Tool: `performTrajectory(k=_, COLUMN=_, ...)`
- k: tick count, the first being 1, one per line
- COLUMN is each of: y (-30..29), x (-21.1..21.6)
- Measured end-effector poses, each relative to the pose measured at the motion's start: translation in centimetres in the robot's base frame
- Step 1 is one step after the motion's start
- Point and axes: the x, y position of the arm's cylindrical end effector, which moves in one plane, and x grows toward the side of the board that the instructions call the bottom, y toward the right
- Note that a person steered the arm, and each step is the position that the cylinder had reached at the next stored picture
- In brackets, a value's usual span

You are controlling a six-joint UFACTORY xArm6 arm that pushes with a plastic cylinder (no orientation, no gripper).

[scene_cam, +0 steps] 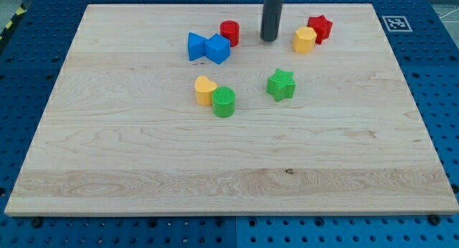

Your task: Slide the green star below the yellow hexagon

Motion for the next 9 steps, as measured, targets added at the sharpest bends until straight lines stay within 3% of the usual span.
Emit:
performTrajectory(k=2, y=-0.7, x=5.3)
performTrajectory(k=4, y=-0.7, x=13.4)
performTrajectory(k=7, y=-0.7, x=14.9)
performTrajectory(k=9, y=4.5, x=16.5)
